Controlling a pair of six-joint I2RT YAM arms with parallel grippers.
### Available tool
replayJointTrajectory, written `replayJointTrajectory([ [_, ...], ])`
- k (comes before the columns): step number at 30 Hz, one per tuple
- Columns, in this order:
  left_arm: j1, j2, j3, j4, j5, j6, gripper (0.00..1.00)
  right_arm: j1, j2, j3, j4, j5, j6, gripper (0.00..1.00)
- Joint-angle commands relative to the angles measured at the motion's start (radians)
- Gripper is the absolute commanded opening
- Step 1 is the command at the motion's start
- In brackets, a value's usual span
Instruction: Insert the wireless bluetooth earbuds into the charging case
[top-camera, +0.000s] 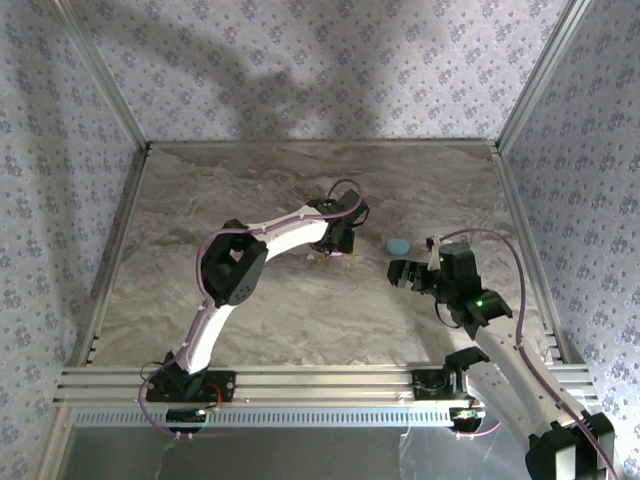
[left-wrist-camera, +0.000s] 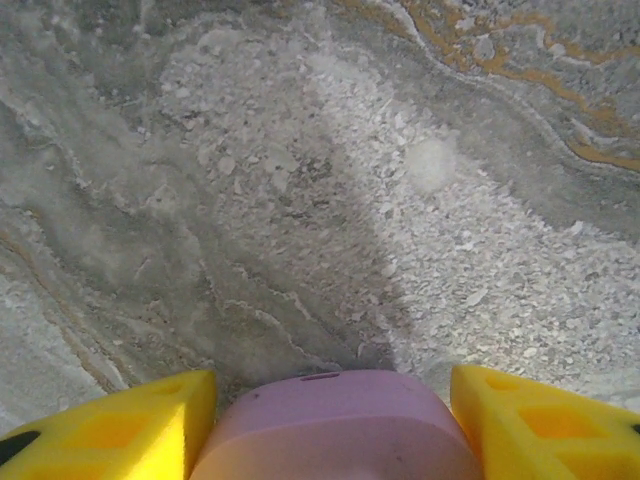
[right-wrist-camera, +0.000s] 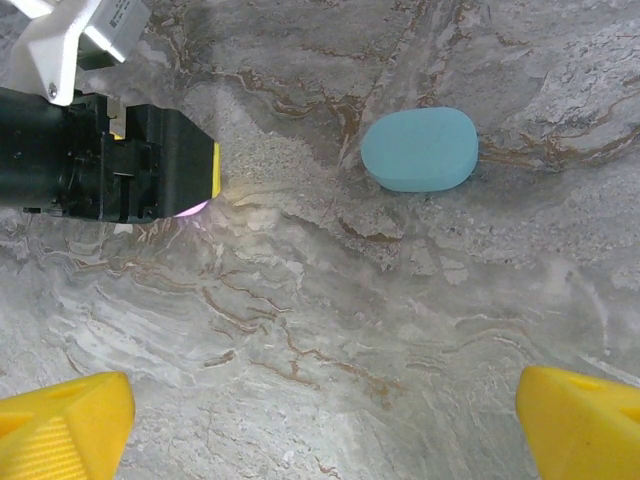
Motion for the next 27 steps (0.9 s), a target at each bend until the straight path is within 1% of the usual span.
replayJointTrajectory([
  [1, 0.0, 0.027, 0.024, -0.046, 0.024, 0.008, 0.66, -0.009, -0.01, -0.011, -0.002, -0.018, -0.02, 1.0],
  [3, -0.003, 0.015, 0.017, -0.046, 0.026, 0.008, 0.73, -0.011, -0.01, -0.011, 0.001, -0.023, -0.019, 1.0],
  [6, -0.004, -0.02, 0.003, -0.036, 0.033, 0.006, 0.81, -0.012, -0.009, -0.01, 0.007, -0.036, -0.017, 1.0],
  [11, -0.005, -0.116, -0.053, -0.004, 0.054, 0.005, 0.87, -0.013, -0.009, -0.002, 0.021, -0.072, -0.014, 1.0],
  [14, -0.005, -0.198, -0.119, 0.053, 0.065, 0.007, 0.9, -0.012, -0.01, -0.003, 0.046, -0.127, -0.009, 1.0],
  [19, -0.003, -0.36, -0.27, 0.142, 0.073, 0.017, 1.0, 0.0, -0.023, -0.004, 0.081, -0.197, 0.006, 1.0],
  [21, -0.002, -0.426, -0.337, 0.181, 0.071, 0.028, 1.0, 0.014, -0.039, -0.005, 0.097, -0.208, 0.017, 1.0],
  [24, -0.001, -0.547, -0.459, 0.255, 0.055, 0.054, 1.0, 0.044, -0.067, 0.0, 0.1, -0.188, 0.029, 1.0],
  [27, 0.002, -0.676, -0.581, 0.315, -0.008, 0.087, 1.0, 0.07, -0.096, 0.0, 0.099, -0.144, 0.038, 1.0],
])
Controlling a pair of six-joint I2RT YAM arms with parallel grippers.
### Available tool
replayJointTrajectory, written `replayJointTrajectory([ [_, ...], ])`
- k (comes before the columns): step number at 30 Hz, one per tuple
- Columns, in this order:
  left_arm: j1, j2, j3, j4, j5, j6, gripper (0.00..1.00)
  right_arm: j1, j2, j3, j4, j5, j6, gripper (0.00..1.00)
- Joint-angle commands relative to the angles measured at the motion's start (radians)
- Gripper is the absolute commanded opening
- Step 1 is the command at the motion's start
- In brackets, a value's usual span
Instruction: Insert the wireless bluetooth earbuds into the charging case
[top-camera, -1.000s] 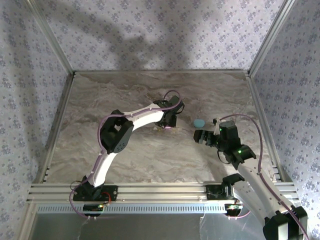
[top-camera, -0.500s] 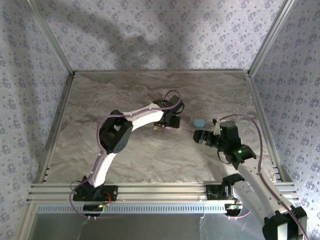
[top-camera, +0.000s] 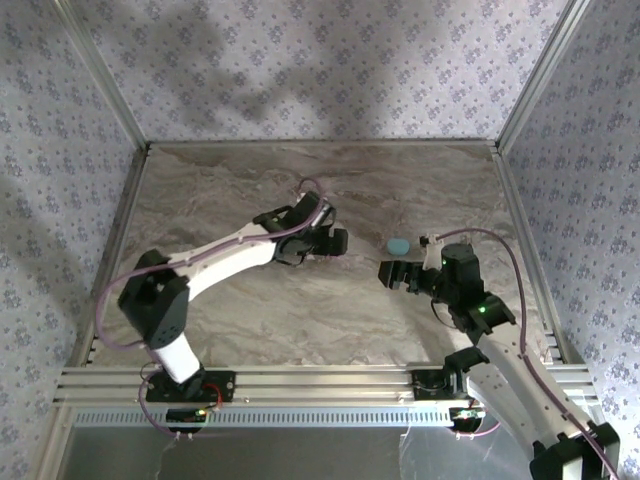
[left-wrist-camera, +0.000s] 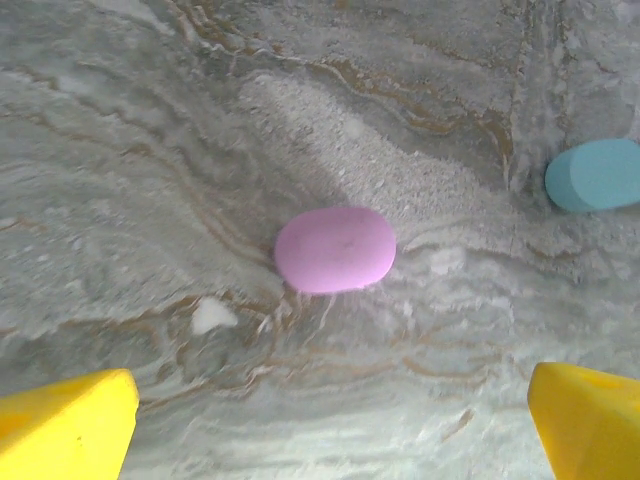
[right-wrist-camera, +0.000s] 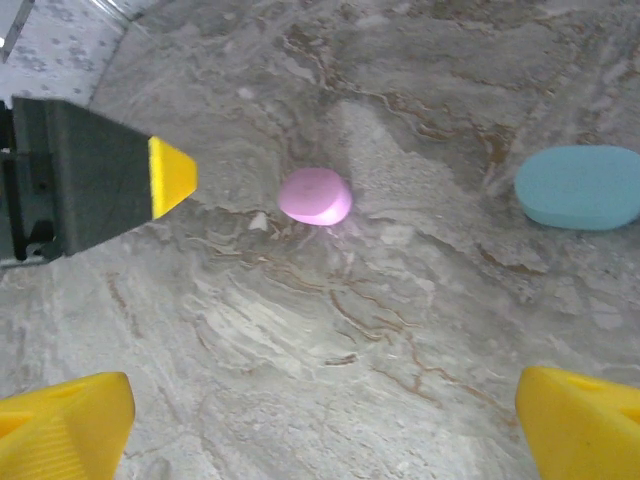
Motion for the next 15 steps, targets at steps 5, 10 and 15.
replayJointTrajectory([
  [5, 0.072, -0.264, -0.221, 0.105, -0.144, 0.076, 1.0, 0.032, -0.025, 0.015, 0.008, 0.08, 0.014, 1.0],
  [10, 0.163, -0.425, -0.354, 0.161, -0.168, 0.127, 1.0, 0.037, 0.007, 0.039, 0.004, 0.176, -0.017, 1.0],
  [15, 0.323, -0.514, -0.457, 0.201, -0.125, 0.149, 1.0, 0.026, 0.032, 0.043, 0.041, 0.281, -0.087, 1.0],
])
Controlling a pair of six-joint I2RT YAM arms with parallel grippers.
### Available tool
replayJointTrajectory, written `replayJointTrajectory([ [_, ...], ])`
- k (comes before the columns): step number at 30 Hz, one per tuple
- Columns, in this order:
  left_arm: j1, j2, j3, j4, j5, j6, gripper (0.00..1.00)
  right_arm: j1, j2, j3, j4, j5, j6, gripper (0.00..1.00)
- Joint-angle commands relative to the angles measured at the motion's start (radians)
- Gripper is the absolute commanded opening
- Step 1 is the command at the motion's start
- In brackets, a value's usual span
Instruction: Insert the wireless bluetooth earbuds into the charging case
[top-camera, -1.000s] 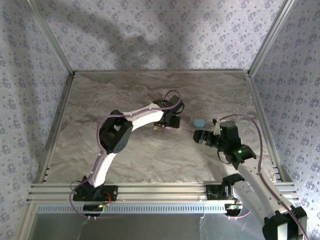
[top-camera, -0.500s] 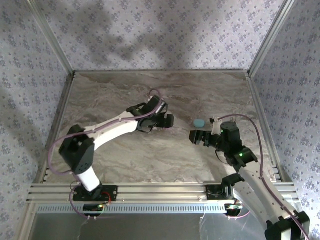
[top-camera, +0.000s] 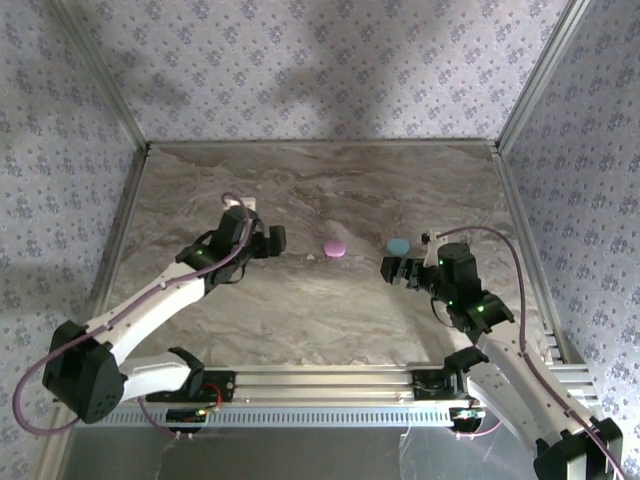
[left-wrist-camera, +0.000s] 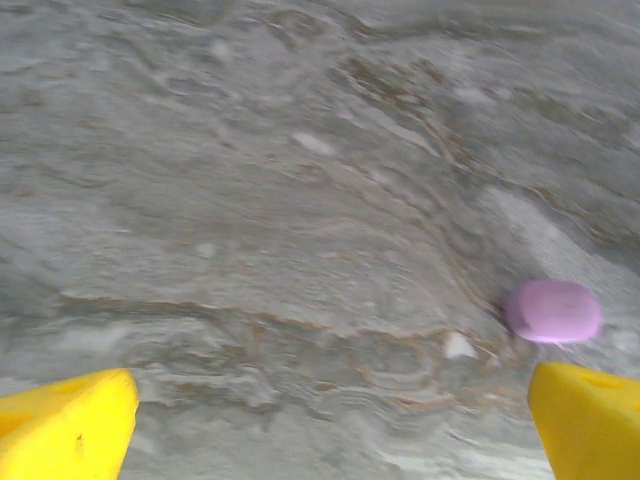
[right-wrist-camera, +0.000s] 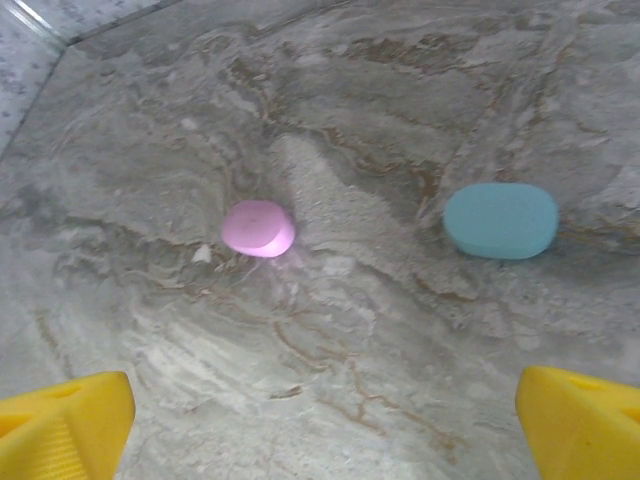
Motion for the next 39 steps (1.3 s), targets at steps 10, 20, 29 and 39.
replayJointTrajectory([
  [10, 0.352, -0.101, -0.204, 0.228, 0.101, 0.184, 1.0, -0.19, 0.042, -0.012, 0.199, 0.237, -0.182, 1.0],
  [20, 0.494, -0.237, -0.406, 0.392, 0.054, 0.35, 0.99, -0.315, 0.003, -0.145, 0.376, 0.417, -0.235, 1.0],
  [29, 0.593, 0.003, -0.47, 0.715, 0.21, 0.38, 1.0, -0.375, 0.15, -0.25, 0.592, 0.449, -0.218, 1.0],
  [39, 0.593, 0.247, -0.354, 0.883, 0.153, 0.422, 1.0, -0.399, 0.522, -0.213, 0.914, 0.378, -0.274, 1.0],
])
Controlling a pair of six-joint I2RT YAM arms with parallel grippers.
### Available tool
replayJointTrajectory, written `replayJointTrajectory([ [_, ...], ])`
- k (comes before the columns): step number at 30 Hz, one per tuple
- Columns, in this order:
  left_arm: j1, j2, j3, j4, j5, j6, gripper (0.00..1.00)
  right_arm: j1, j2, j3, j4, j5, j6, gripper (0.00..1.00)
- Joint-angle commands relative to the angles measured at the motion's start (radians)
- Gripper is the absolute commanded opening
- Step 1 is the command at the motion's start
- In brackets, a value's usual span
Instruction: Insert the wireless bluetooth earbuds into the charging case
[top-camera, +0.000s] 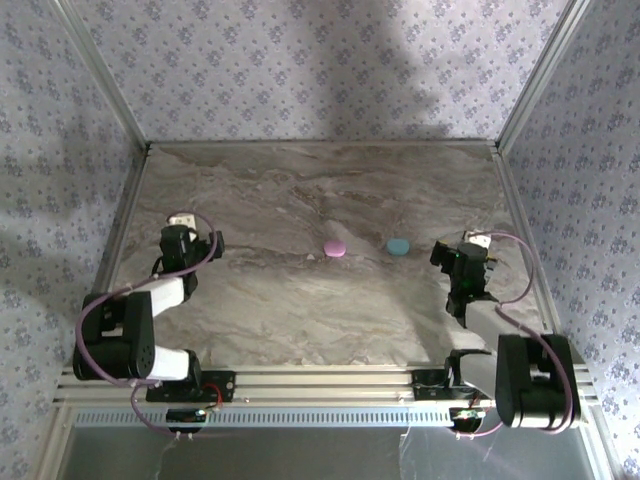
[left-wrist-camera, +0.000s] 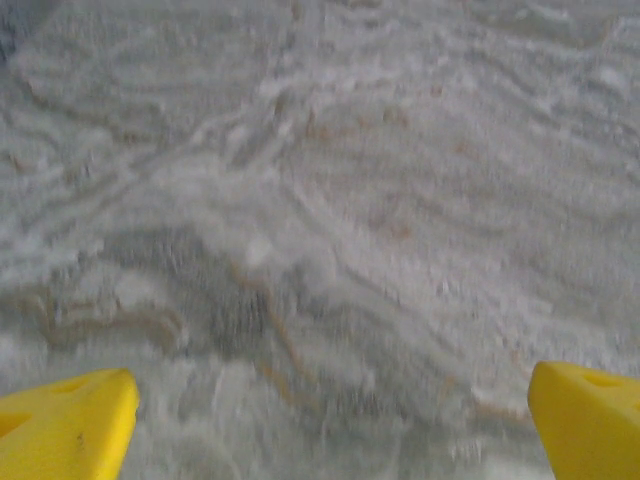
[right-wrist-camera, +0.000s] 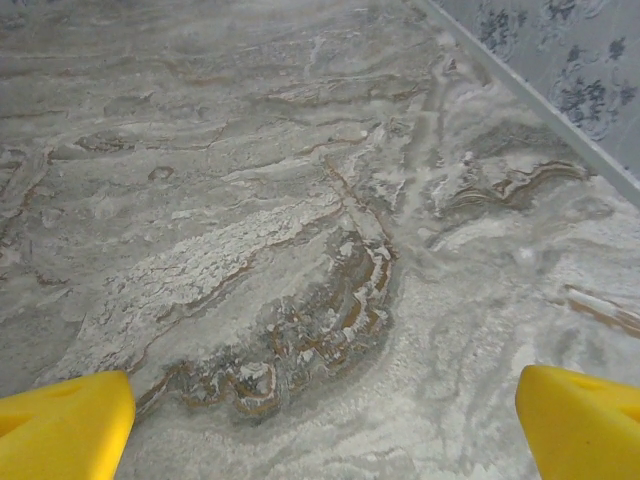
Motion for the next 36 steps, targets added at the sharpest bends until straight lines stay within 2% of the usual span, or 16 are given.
replayJointTrajectory([
  [1, 0.006, 0.031, 0.017, 0.149, -0.026, 0.05, 1.0, -0.008, 0.08, 0.05, 0.175, -0.036, -0.059, 1.0],
  [3, 0.008, 0.051, 0.001, 0.203, -0.046, 0.049, 1.0, -0.005, 0.129, 0.09, 0.166, -0.048, -0.099, 1.0],
  [8, 0.006, 0.101, 0.006, 0.233, 0.019, 0.076, 1.0, -0.009, 0.202, 0.082, 0.28, -0.091, -0.161, 1.0],
  [16, 0.002, 0.148, -0.034, 0.345, 0.042, 0.09, 1.0, 0.022, 0.282, 0.111, 0.306, -0.109, -0.208, 1.0],
  [18, 0.002, 0.146, -0.034, 0.34, 0.042, 0.09, 1.0, 0.019, 0.367, 0.11, 0.386, -0.197, -0.243, 1.0],
  [19, 0.003, 0.148, -0.031, 0.336, 0.041, 0.089, 1.0, 0.02, 0.374, 0.116, 0.398, -0.195, -0.238, 1.0],
  [20, 0.003, 0.147, -0.029, 0.331, 0.042, 0.089, 1.0, 0.009, 0.347, 0.136, 0.307, -0.199, -0.225, 1.0],
  [23, 0.003, 0.147, -0.03, 0.333, 0.041, 0.089, 1.0, -0.013, 0.358, 0.147, 0.291, -0.238, -0.215, 1.0],
  [24, 0.002, 0.147, -0.029, 0.333, 0.041, 0.09, 1.0, -0.014, 0.364, 0.142, 0.331, -0.238, -0.215, 1.0],
  [36, 0.002, 0.148, -0.029, 0.333, 0.041, 0.091, 1.0, -0.014, 0.36, 0.144, 0.311, -0.241, -0.215, 1.0],
])
